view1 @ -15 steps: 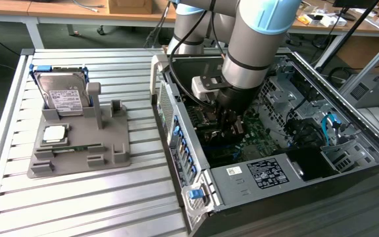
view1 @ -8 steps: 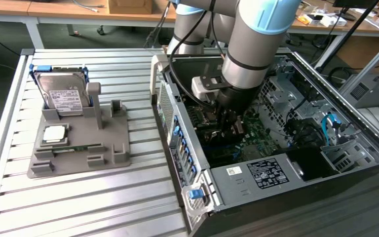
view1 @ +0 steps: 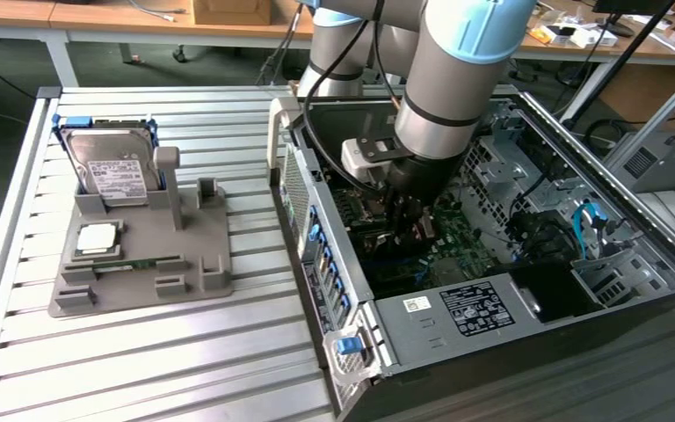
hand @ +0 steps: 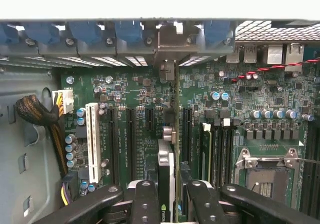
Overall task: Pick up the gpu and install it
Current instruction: 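Insert the gpu into the slot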
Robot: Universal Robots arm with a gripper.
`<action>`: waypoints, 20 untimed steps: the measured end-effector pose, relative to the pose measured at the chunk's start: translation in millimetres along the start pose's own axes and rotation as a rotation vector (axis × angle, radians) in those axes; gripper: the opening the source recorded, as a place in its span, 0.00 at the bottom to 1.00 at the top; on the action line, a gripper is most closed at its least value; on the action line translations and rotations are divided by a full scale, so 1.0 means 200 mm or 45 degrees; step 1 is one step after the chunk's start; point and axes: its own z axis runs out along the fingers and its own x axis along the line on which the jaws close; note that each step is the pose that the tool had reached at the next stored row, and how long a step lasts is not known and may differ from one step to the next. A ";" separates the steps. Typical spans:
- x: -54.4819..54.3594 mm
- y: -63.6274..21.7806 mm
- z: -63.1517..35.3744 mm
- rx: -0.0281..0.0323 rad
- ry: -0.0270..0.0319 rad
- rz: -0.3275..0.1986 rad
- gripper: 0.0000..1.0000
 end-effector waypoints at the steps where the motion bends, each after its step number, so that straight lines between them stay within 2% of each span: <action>1: 0.00 0.000 0.000 -0.0001 0.0002 0.000 0.27; 20: 0.00 0.001 0.020 -0.0002 0.0009 0.000 0.27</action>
